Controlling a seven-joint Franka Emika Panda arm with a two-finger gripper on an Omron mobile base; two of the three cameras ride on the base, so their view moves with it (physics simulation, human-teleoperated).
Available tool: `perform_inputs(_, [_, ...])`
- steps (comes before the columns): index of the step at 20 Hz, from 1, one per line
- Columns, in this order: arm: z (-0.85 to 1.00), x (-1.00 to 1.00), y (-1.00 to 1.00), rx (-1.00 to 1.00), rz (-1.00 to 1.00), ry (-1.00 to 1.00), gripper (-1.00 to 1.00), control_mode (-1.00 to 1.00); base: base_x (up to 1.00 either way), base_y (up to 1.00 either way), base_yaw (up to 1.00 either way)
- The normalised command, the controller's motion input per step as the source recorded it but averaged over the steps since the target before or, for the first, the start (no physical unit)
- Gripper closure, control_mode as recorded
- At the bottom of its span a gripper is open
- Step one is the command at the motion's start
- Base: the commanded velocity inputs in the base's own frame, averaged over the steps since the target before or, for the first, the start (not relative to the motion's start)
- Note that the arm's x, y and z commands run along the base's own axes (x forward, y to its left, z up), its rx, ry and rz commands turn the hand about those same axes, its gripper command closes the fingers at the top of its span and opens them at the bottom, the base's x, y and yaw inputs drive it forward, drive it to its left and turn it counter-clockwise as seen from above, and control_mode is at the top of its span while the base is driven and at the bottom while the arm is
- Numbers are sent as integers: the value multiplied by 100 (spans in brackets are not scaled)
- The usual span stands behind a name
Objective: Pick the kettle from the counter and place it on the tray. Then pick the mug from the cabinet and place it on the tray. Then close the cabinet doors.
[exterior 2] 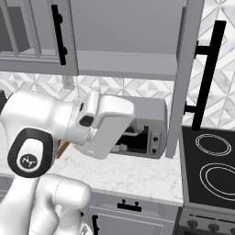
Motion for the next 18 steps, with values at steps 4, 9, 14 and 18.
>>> perform_inputs(4, [2, -19, -40, 0, 15, 13, -100, -100, 0, 0, 0])
perform_inputs(9, [0, -2, -45, -2, 10, 8, -100, -100, 0, 0, 0])
perform_inputs(14, [0, -13, -33, -7, 1, 0, -100, -100, 0, 0, 0])
perform_inputs(18, [0, -14, -31, -4, 0, 5, -100, -100, 0, 0, 0])
